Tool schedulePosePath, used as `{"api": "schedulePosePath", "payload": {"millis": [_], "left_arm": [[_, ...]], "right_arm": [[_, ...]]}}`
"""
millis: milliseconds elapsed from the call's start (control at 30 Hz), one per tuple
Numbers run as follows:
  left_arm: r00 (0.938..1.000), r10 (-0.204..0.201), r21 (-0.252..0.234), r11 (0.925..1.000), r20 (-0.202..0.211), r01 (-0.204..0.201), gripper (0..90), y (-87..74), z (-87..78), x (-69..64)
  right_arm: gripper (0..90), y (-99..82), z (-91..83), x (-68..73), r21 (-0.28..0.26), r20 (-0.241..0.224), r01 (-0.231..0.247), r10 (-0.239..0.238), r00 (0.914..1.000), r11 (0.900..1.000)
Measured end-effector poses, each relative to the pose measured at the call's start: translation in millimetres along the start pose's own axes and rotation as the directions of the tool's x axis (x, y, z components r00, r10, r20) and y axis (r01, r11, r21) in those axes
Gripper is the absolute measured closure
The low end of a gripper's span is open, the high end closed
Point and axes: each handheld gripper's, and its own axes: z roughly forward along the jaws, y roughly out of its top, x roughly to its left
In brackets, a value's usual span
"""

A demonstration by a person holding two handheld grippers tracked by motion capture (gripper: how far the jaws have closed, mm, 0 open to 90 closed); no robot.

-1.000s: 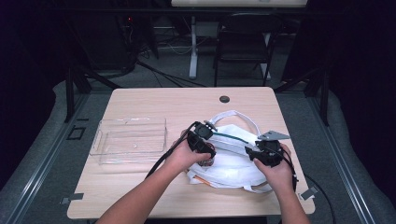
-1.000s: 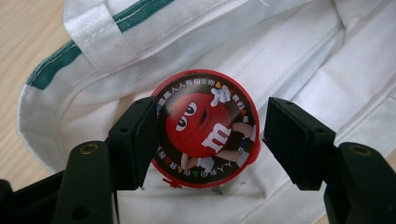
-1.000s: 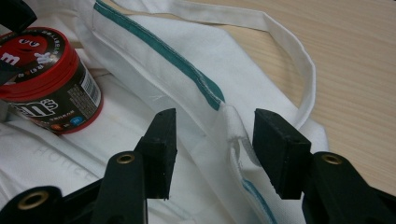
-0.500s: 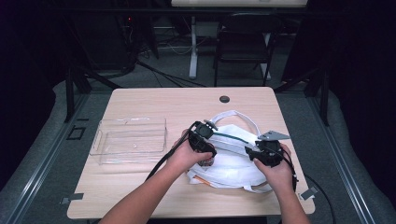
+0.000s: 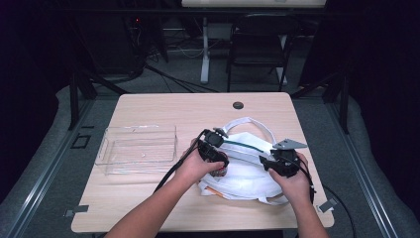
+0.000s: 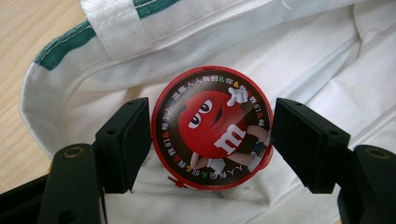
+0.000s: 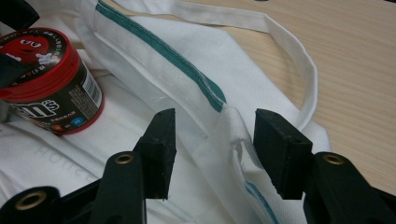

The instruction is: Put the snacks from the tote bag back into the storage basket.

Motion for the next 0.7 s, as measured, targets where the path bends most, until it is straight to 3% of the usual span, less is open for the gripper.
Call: {"api": "schedulePosePath", "payload": {"millis": [233,400,700], "left_arm": [[0.9999,-0.010,-0.003,0.9999,0.006,0.010,27.1,1.1,2.1,-0.1],[0.9991,0.021,0.067,0.9976,-0.036,-0.019,25.0,-0.3,14.3,-5.2],[0.9994,-0.001,0.077,0.9970,-0.034,0.004,24.6,1.7,23.1,-4.5]], "right_arm": [[49.0,0.3,0.4,0.5,0.004,0.001,0.003,-0.003,1.0000,1.0000],[48.8,0.0,0.8,0.5,0.003,0.003,0.003,-0.003,1.0000,1.0000],[48.7,-0.1,0.7,0.3,0.004,0.000,0.004,-0.004,1.0000,1.0000]]}}
